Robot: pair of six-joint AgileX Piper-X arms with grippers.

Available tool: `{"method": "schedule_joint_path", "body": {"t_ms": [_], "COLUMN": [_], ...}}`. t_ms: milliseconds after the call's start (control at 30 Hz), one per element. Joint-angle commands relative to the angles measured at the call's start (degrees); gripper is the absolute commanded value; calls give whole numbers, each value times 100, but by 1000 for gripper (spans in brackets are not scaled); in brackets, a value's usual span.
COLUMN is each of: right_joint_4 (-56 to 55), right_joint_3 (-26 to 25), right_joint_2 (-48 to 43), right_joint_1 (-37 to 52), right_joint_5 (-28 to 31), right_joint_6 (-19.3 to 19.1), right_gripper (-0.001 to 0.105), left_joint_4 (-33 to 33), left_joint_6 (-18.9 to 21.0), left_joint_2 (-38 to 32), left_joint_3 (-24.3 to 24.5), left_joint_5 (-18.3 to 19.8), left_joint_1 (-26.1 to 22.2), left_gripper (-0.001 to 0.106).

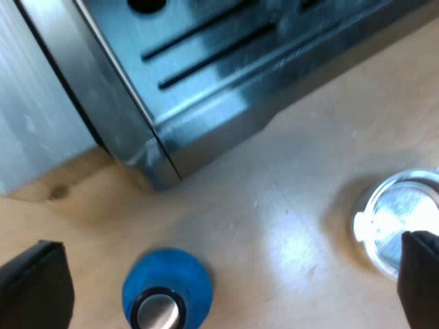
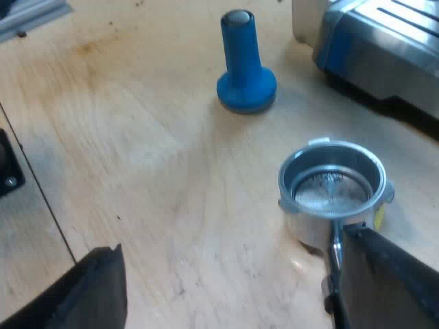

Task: Grind coffee beans and then tamp

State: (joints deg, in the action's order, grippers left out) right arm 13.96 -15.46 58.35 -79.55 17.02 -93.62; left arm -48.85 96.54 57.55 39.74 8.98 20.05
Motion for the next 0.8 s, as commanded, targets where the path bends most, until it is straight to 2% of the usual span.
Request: {"method": "schedule_joint_path", "body": {"t_ms": [33, 133, 200, 300, 367, 533, 633, 800], "right_joint_4": [27, -13, -422, -1141, -1748, -2356, -3109, -4101], "right_joint_3": [-224, -347, -584, -925, -1233, -1619, -2320, -3126], "right_joint_2": [-62, -62, -62, -50, -50, -38, -38, -38], "right_joint_1": [-10, -10, -10, -10, -10, -10, 6, 324], "right_joint_5": [-77, -77, -77, -123, -138, -173, -171, -184], "right_joint_6": [-99, -132, -76, -33, -34, -34, -23, 538], "right_gripper": [66, 66, 66, 66, 66, 66, 66, 66], "left_joint_4": [-181, -328, -462, -566, -650, -848, -940, -825], "left_joint_6": [54, 54, 74, 101, 101, 101, 101, 90], "left_joint_2": [-1389, -1810, -2335, -2755, -2942, -3268, -3367, -3364], "left_joint_3": [124, 124, 124, 124, 124, 204, 417, 718], "left_joint_5": [-136, -306, -325, -325, -325, -325, -325, -325], "left_joint_1": [6, 6, 6, 6, 6, 6, 6, 6], "left_gripper": [98, 98, 98, 98, 98, 98, 98, 98]}}
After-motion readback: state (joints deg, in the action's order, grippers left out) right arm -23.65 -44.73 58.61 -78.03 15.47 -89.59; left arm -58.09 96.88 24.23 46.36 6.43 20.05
